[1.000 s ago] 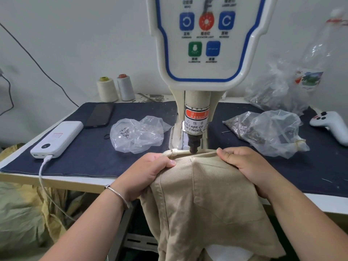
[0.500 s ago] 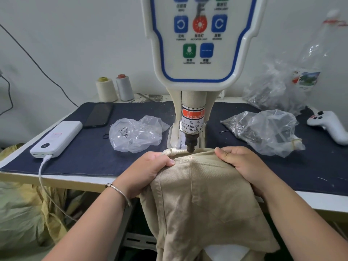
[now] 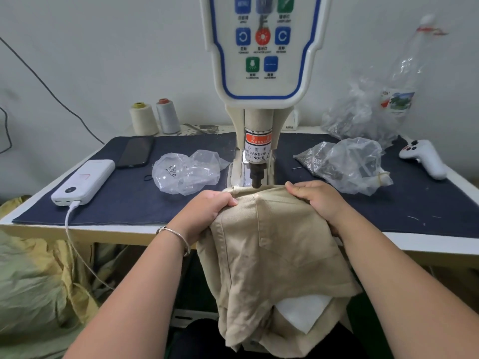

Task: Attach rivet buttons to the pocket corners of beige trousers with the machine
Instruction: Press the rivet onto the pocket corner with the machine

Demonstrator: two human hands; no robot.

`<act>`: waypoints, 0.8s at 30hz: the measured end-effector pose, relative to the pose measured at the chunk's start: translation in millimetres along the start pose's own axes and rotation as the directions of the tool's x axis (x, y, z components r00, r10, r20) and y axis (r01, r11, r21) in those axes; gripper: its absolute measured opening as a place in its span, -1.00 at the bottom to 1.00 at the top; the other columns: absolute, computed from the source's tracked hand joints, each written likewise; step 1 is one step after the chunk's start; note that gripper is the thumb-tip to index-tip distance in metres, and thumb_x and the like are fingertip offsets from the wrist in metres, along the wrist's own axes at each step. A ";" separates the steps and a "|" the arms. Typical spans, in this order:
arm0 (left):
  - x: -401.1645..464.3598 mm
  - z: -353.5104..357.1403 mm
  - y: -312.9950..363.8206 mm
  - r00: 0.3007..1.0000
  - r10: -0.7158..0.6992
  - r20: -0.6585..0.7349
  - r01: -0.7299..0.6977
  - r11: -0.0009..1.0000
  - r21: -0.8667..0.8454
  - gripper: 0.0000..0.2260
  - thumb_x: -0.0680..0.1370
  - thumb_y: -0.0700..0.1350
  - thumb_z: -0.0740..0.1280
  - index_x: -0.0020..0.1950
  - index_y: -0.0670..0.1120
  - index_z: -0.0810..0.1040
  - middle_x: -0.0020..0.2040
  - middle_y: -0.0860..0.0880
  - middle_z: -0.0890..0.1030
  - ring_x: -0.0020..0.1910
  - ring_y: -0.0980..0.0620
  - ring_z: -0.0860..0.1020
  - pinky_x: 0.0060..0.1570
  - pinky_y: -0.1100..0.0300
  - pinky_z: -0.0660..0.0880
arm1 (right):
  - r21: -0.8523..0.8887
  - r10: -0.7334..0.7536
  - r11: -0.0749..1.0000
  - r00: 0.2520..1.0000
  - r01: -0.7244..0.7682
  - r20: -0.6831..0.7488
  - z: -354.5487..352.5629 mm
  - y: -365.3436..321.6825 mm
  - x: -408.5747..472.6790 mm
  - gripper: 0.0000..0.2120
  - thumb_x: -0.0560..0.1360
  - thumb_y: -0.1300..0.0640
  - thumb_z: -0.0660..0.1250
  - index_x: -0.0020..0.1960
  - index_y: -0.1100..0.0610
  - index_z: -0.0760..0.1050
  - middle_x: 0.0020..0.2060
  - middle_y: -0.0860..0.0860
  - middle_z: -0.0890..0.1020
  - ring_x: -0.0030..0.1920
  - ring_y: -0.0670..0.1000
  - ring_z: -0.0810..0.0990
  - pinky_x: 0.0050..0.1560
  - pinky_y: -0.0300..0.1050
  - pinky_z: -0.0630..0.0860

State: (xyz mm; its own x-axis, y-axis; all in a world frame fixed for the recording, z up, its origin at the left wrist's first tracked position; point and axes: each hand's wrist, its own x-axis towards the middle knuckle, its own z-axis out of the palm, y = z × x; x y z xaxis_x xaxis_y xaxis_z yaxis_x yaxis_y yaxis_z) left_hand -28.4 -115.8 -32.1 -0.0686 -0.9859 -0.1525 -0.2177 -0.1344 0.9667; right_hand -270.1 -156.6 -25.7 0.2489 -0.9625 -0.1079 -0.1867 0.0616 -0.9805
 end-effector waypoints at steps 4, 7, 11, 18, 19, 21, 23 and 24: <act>-3.7 1.7 5.2 1.000 -0.018 -0.024 0.018 1.000 0.019 -0.82 0.35 0.02 0.34 -0.36 -0.07 0.47 -0.30 -0.04 0.46 -0.23 0.02 0.41 -0.15 0.10 0.33 | 0.014 0.030 0.999 1.000 -0.030 -0.005 1.3 -4.3 -3.2 -0.73 0.52 0.00 0.37 -0.09 0.19 0.70 -0.11 0.19 0.71 -0.14 0.04 0.66 0.00 -0.10 0.51; -5.5 2.4 6.4 0.999 -0.026 -0.038 0.027 0.999 0.029 -0.81 0.33 0.02 0.34 -0.33 -0.08 0.43 -0.30 -0.05 0.41 -0.27 0.04 0.37 -0.23 0.14 0.31 | 0.021 0.032 0.999 0.999 -0.032 0.005 1.6 -6.0 -5.9 -0.71 0.53 0.01 0.36 -0.08 0.24 0.69 -0.09 0.24 0.69 -0.15 0.05 0.63 -0.03 -0.10 0.50; -3.1 1.9 4.2 0.998 -0.038 -0.053 0.039 0.999 0.017 -0.82 0.32 0.01 0.33 -0.33 -0.08 0.46 -0.31 -0.04 0.44 -0.29 0.06 0.39 -0.27 0.17 0.32 | 0.067 0.019 0.998 1.000 -0.021 0.021 1.7 -6.3 -7.7 -0.55 0.54 0.04 0.34 0.06 0.49 0.52 -0.12 0.27 0.56 -0.11 0.12 0.49 -0.02 -0.05 0.39; 8.8 -0.1 -2.2 0.973 -0.110 -0.203 0.107 0.994 -0.027 -0.84 0.35 -0.03 0.36 -0.39 -0.06 0.52 -0.20 -0.06 0.50 -0.18 -0.01 0.45 -0.12 0.09 0.36 | 0.134 0.017 0.991 1.000 -0.020 0.027 -5.8 4.5 1.7 -0.62 0.54 0.15 0.33 0.08 0.51 0.50 -0.16 0.24 0.59 -0.19 0.08 0.56 -0.20 -0.21 0.51; 10.9 -0.2 -3.8 0.970 -0.110 -0.218 0.108 0.994 -0.022 -0.80 0.42 -0.06 0.37 -0.41 -0.03 0.55 -0.16 -0.05 0.51 -0.16 -0.01 0.47 -0.10 0.10 0.38 | 0.137 0.018 0.990 1.000 -0.019 0.005 -6.2 5.6 2.5 -0.66 0.54 0.17 0.33 0.06 0.49 0.53 -0.19 0.26 0.64 -0.23 0.04 0.59 -0.27 -0.28 0.52; 13.6 -0.2 -5.2 0.969 -0.112 -0.220 0.111 0.994 -0.019 -0.78 0.47 -0.11 0.35 -0.39 -0.03 0.57 -0.15 -0.04 0.51 -0.15 0.00 0.47 -0.10 0.10 0.38 | 0.132 0.014 0.991 1.000 -0.012 -0.010 -7.0 6.9 3.6 -0.65 0.54 0.18 0.33 0.07 0.51 0.51 -0.15 0.37 0.63 -0.22 0.04 0.57 -0.33 -0.33 0.50; 13.4 0.0 -3.8 0.969 -0.133 -0.209 0.129 0.991 -0.033 -0.88 0.39 -0.06 0.35 -0.30 -0.08 0.53 -0.20 -0.04 0.49 -0.17 0.00 0.44 -0.13 0.09 0.37 | 0.129 0.019 0.991 1.000 -0.018 -0.007 -7.0 6.7 4.0 -0.68 0.53 0.17 0.33 0.03 0.47 0.55 -0.11 0.39 0.61 -0.20 0.06 0.56 -0.33 -0.33 0.50; 13.5 -0.2 -3.4 0.968 -0.145 -0.207 0.140 0.989 -0.040 -0.89 0.37 -0.06 0.35 -0.26 -0.09 0.51 -0.21 -0.04 0.47 -0.18 -0.01 0.42 -0.13 0.08 0.36 | 0.127 0.025 0.992 1.000 -0.023 -0.014 -6.9 6.6 4.2 -0.72 0.53 0.17 0.34 -0.01 0.43 0.59 -0.10 0.37 0.62 -0.22 0.05 0.58 -0.32 -0.33 0.50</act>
State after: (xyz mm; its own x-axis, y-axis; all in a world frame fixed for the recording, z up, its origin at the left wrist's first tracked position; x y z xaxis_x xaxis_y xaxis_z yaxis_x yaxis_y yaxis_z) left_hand -28.4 -128.7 -37.4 0.1663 -0.9550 -0.2455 -0.1863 -0.2749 0.9432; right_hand -276.9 -162.0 -31.5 0.2305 -0.9644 -0.1299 -0.0699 0.1167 -0.9907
